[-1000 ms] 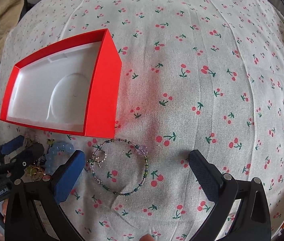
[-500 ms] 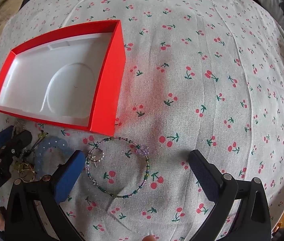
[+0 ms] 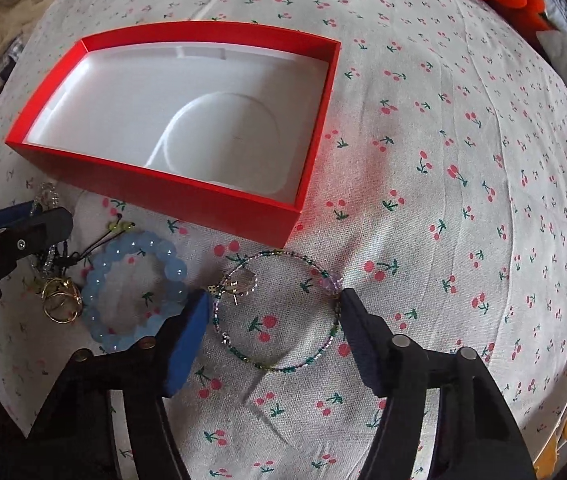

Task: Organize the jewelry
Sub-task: 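Grasp the clear beaded bracelet with the left gripper while the right grasps the green-beaded wire bracelet, then lower both bracelets into the red box and open both grippers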

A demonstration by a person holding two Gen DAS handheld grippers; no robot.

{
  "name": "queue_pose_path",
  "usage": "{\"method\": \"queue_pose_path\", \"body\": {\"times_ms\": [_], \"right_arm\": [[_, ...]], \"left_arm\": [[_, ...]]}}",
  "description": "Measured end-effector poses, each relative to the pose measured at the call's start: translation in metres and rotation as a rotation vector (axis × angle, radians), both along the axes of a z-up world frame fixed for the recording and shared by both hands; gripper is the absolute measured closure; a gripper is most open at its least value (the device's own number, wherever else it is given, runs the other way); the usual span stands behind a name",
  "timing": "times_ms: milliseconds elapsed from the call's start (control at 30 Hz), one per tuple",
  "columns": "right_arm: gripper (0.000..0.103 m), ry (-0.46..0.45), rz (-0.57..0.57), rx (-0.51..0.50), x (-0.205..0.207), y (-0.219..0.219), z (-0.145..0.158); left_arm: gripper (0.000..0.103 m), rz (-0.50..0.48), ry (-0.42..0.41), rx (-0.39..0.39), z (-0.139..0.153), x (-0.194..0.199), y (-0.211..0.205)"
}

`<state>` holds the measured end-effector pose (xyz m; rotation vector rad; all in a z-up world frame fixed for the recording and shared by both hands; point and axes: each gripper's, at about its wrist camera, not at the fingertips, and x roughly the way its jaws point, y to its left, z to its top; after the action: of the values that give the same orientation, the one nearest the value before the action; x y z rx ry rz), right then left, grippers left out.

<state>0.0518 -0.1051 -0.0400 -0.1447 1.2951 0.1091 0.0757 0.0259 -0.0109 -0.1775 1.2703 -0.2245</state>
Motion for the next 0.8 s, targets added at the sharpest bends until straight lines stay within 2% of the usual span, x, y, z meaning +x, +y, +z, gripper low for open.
{"method": "queue_pose_path", "body": {"times_ms": [333,500,733,800], "right_arm": [[0.043,0.016,-0.011,0.044,-0.008,-0.014,0.014],[0.043,0.017,-0.016,0.073,-0.010,-0.039,0.037],[0.043,-0.015,-0.026,0.129,-0.022,-0.050,0.064],[0.043,-0.016,-0.031,0.163,-0.024,-0.057,0.060]], "left_arm": [[0.048,0.014,-0.024,-0.022,0.014,-0.018,0.014],[0.048,0.017,-0.042,-0.033,0.022,-0.025,0.021],[0.048,0.020,-0.092,-0.052,0.033,-0.031,0.027],[0.048,0.022,-0.104,-0.056,0.036,-0.033,0.029]]}}
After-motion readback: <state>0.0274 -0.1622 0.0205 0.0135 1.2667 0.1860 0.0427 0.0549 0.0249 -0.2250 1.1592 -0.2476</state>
